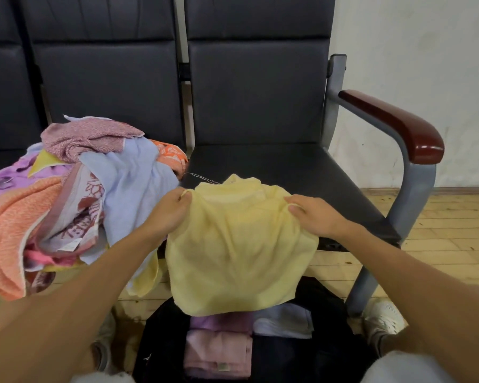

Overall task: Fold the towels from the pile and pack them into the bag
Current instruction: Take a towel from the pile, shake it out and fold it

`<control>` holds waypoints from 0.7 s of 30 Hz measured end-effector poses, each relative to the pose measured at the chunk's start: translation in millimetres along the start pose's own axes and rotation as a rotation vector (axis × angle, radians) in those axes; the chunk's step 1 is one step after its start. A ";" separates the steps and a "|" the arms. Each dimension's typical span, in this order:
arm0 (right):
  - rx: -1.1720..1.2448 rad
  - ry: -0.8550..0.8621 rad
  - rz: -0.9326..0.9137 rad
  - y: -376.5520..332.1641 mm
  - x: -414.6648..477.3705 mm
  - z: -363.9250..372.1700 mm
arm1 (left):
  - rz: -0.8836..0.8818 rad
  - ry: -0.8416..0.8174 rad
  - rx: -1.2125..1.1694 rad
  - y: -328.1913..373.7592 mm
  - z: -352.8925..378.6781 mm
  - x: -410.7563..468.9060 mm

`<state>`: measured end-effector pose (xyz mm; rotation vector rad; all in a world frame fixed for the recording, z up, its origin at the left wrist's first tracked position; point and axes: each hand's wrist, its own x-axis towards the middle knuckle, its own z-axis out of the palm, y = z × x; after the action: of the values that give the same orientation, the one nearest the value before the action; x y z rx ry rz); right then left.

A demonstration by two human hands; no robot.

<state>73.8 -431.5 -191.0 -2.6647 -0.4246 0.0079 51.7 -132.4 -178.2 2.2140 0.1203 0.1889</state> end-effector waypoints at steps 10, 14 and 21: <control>0.096 0.068 -0.084 -27.7 6.3 4.6 | 0.227 -0.128 0.234 9.5 29.6 -3.4; 0.375 0.040 0.002 -27.4 -12.2 -4.6 | 0.234 -0.185 0.132 8.1 22.6 -17.9; 0.724 -0.442 0.074 -27.4 -51.9 -25.5 | 0.149 -0.420 -0.079 28.0 0.6 -53.3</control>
<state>18.2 -434.2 -159.5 -1.9427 -0.3651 0.6539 -0.1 -158.0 -161.2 2.1358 -0.2784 -0.1885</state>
